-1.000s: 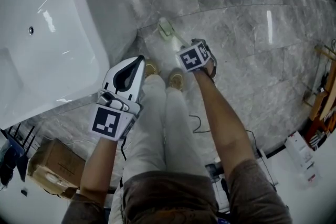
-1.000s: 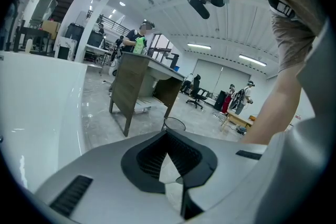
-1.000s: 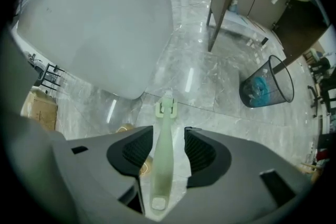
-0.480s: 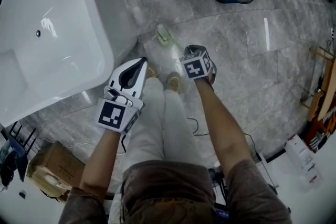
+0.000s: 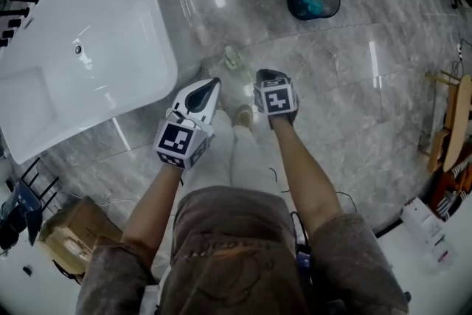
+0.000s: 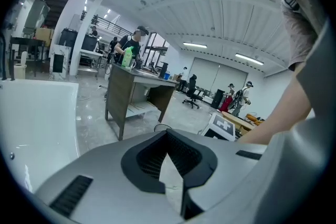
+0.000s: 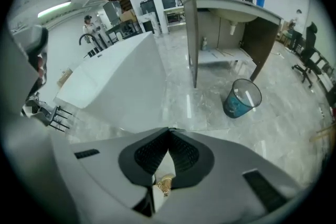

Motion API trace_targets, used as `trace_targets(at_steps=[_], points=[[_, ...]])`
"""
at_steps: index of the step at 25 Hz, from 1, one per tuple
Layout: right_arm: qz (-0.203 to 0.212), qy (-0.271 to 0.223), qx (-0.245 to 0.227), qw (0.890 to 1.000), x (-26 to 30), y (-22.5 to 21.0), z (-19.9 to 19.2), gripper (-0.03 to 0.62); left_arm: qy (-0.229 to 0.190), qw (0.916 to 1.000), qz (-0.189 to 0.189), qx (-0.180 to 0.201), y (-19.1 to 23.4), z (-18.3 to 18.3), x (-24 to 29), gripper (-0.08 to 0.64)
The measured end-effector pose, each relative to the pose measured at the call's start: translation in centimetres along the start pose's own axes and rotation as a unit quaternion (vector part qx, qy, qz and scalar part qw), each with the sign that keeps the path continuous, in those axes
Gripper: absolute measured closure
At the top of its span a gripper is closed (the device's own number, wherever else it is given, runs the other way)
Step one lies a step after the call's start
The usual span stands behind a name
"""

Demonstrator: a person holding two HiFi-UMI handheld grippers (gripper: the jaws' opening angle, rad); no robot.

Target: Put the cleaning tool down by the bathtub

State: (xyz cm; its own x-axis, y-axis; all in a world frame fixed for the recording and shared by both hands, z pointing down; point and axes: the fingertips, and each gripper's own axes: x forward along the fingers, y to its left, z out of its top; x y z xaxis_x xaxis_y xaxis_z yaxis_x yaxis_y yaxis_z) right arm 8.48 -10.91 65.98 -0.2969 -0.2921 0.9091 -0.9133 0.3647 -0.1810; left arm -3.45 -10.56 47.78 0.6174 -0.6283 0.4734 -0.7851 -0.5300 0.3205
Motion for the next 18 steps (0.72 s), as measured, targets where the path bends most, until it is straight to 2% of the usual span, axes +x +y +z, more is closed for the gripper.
trace_targets(at_steps=[7,10,18], points=[[0.018,-0.061,0.004,0.998,-10.1,2.3,3.5,0.586,0.054,0.9982,0.008,-0.025,-2.9,1.9,-3.8,0.560],[0.025,-0.095,0.006,0.995,-14.4,3.4,5.0,0.586,0.045,0.9987,-0.001,-0.023,-4.3,3.7,-5.8,0.560],[0.092,-0.174,-0.013,0.980,-24.8,8.7,7.3,0.586,0.029,0.9991,-0.031,-0.002,-8.7,7.8,-10.2,0.560]])
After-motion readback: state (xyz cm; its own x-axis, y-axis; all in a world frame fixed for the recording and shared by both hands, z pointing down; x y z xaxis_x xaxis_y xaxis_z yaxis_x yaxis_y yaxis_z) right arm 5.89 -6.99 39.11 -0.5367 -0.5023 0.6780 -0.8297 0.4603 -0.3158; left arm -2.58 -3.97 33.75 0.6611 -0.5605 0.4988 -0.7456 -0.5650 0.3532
